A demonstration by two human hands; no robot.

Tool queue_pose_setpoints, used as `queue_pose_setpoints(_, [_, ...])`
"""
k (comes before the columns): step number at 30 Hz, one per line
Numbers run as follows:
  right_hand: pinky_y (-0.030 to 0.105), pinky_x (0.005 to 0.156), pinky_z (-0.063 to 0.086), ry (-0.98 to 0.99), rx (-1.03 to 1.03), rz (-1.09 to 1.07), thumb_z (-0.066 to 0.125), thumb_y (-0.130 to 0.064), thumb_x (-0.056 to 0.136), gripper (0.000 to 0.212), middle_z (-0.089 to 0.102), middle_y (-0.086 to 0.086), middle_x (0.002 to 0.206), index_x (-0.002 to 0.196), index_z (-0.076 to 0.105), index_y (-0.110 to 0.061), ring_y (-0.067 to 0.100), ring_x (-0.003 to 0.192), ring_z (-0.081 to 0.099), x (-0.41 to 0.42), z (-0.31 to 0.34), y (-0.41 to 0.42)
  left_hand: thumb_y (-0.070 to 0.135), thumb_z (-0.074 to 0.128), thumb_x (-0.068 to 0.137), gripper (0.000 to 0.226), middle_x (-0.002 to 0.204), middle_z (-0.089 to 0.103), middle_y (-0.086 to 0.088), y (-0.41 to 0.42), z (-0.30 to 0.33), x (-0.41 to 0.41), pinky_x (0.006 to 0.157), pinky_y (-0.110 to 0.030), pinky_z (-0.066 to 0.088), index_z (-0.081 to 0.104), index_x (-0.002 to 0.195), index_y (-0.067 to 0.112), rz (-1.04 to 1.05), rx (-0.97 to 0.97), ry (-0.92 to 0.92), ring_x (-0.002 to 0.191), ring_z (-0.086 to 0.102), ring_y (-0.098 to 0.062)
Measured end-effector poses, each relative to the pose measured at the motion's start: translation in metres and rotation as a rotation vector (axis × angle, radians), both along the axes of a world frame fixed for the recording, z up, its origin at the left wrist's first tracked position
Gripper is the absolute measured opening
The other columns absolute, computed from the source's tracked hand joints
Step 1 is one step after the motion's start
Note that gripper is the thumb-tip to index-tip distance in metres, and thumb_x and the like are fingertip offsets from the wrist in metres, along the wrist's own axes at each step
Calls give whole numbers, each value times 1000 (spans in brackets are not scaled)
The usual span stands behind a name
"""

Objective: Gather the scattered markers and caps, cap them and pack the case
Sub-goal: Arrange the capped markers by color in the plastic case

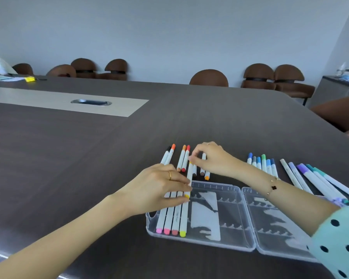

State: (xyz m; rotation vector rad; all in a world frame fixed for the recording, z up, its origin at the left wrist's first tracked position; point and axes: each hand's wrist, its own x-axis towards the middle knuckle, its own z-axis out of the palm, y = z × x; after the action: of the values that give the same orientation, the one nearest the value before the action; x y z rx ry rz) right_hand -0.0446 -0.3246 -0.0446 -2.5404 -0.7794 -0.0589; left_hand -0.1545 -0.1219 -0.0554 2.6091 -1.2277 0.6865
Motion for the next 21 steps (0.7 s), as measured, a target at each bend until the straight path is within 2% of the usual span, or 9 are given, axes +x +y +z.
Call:
queue_pose_setpoints(3, [44, 105, 31, 28, -73, 21, 55, -44, 91, 28, 62, 1, 104, 94, 65, -18, 20, 116, 47, -34, -5, -10, 46, 62, 86, 25, 106, 69, 15, -3, -13, -20, 76, -21, 49, 74, 100, 30, -42, 32, 62, 90, 55, -1])
queue_pose_setpoints(7, [42, 101, 34, 34, -83, 49, 55, -44, 91, 29, 61, -3, 98, 97, 65, -17, 14, 101, 47, -55, -18, -13, 50, 64, 84, 26, 103, 68, 17, -8, -21, -36, 80, -21, 50, 74, 99, 32, -55, -30, 186, 94, 59, 3])
queue_pose_setpoints(12, [38, 97, 37, -4, -116, 58, 56, -51, 87, 35, 59, -5, 99, 101, 62, -20, 12, 100, 46, -63, -22, -12, 49, 68, 82, 26, 96, 70, 18, -13, -17, -41, 74, -21, 51, 76, 96, 29, -49, -52, 240, 89, 58, 4])
queue_pose_setpoints(16, [38, 97, 37, -25, -121, 44, 57, -55, 85, 39, 61, -5, 105, 105, 62, -22, 12, 104, 47, -66, -24, -13, 48, 63, 85, 26, 96, 70, 19, -15, -13, -42, 74, -22, 51, 77, 93, 27, -45, -69, 280, 89, 58, 5])
queue_pose_setpoints(21, [39, 97, 38, -50, -161, 57, 55, -56, 85, 41, 61, -5, 109, 108, 61, -22, 12, 104, 47, -67, -27, -11, 44, 58, 88, 28, 91, 71, 15, -20, -8, -41, 74, -13, 46, 78, 88, 24, -58, -25, 339, 86, 58, 2])
